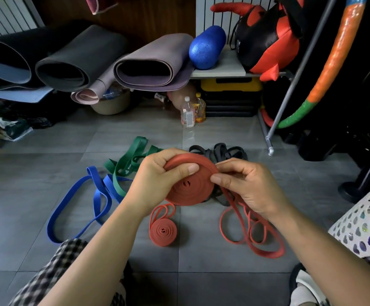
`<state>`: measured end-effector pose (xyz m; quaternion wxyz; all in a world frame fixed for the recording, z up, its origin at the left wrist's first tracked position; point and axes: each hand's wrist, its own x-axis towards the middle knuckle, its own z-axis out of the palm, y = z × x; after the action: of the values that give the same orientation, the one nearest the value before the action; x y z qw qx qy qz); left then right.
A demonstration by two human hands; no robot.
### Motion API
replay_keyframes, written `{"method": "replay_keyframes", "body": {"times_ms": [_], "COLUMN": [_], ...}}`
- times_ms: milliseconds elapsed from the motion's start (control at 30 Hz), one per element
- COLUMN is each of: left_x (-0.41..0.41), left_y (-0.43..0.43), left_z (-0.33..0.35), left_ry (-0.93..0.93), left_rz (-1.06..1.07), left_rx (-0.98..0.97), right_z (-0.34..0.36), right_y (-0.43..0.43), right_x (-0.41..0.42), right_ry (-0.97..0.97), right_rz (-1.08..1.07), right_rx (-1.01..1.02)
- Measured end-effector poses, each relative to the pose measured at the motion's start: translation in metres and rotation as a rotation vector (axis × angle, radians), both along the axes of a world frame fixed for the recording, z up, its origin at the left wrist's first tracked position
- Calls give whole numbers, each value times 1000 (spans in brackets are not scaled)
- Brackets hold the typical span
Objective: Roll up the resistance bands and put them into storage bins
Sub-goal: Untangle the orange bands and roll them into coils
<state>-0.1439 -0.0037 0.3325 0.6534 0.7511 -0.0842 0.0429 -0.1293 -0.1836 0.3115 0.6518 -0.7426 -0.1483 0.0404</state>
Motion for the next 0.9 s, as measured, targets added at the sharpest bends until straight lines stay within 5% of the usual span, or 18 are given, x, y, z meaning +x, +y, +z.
{"method": "replay_keyframes", "body": {"times_ms": [633,900], "left_x": [4,11], "left_y": [-45,-33], "left_z": [-15,-26], "left_ry": [320,528], "left_rz": [572,306], "left_rx": [-750,-688], "right_z": [-13,-10], "right_y": [30,17], "right_x": [-6,2], "right_ry": [610,582], "right_rz": [-106,-163], "right_rx": [709,559]}}
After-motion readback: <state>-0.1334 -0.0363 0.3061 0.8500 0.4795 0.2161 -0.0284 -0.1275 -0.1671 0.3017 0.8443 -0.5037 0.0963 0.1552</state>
